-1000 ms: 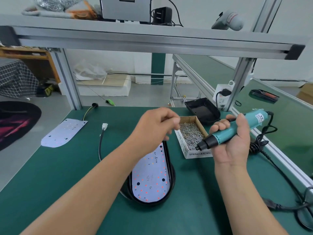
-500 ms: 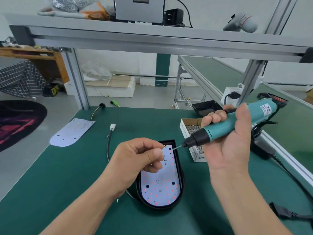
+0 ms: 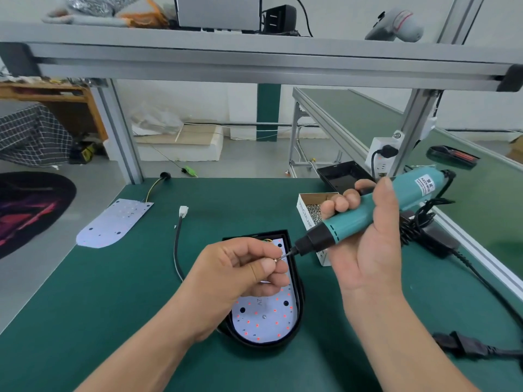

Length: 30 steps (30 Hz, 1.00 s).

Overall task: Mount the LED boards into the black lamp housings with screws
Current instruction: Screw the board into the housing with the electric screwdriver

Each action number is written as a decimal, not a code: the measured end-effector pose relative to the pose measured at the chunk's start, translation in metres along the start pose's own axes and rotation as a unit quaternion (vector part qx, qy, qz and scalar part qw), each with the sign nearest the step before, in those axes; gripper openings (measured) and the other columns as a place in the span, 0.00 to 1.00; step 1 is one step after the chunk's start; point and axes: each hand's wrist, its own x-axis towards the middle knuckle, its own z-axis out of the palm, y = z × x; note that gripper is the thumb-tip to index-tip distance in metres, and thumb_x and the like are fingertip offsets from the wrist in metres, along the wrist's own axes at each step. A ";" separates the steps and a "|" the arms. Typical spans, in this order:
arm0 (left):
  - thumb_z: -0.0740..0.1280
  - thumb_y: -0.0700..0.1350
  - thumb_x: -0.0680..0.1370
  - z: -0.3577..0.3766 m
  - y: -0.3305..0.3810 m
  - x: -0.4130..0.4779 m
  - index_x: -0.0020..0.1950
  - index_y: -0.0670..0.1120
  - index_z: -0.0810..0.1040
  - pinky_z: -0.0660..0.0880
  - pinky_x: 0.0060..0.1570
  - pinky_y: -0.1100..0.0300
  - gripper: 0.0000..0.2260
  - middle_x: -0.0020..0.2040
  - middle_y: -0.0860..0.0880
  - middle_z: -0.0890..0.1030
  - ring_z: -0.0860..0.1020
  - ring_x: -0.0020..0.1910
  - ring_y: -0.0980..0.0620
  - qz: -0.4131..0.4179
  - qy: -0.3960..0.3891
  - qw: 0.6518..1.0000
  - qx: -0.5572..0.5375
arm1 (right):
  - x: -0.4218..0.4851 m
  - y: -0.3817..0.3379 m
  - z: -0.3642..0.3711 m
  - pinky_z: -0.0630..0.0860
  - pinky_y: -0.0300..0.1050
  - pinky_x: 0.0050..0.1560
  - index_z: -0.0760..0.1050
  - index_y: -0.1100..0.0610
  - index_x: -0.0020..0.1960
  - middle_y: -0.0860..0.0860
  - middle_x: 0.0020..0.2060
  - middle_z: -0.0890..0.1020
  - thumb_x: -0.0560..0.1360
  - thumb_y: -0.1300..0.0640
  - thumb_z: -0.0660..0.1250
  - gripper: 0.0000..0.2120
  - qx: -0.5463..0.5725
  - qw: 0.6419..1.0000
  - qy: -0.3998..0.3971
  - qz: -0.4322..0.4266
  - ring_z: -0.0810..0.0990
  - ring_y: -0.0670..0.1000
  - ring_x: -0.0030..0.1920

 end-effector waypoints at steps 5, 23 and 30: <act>0.69 0.32 0.83 0.000 -0.002 0.000 0.51 0.48 0.89 0.84 0.47 0.57 0.13 0.50 0.40 0.89 0.89 0.49 0.41 0.003 -0.003 1.000 0.008 | 0.000 0.001 -0.001 0.81 0.46 0.47 0.75 0.55 0.50 0.49 0.36 0.73 0.82 0.46 0.70 0.12 -0.001 1.000 -0.002 0.000 0.75 0.49 0.36; 0.70 0.32 0.82 0.004 0.000 -0.001 0.49 0.49 0.89 0.84 0.46 0.58 0.13 0.49 0.41 0.89 0.89 0.48 0.42 -0.002 0.019 1.000 0.025 | 0.001 0.001 -0.005 0.79 0.46 0.44 0.76 0.55 0.50 0.49 0.36 0.72 0.82 0.48 0.70 0.11 -0.014 1.000 -0.024 0.013 0.75 0.48 0.36; 0.72 0.32 0.80 0.003 0.001 -0.001 0.48 0.48 0.89 0.84 0.46 0.59 0.12 0.48 0.41 0.89 0.89 0.49 0.43 0.010 0.020 0.999 0.045 | 0.001 0.003 -0.005 0.80 0.46 0.46 0.75 0.55 0.52 0.49 0.37 0.73 0.81 0.45 0.71 0.14 -0.023 0.999 -0.028 0.000 0.76 0.49 0.36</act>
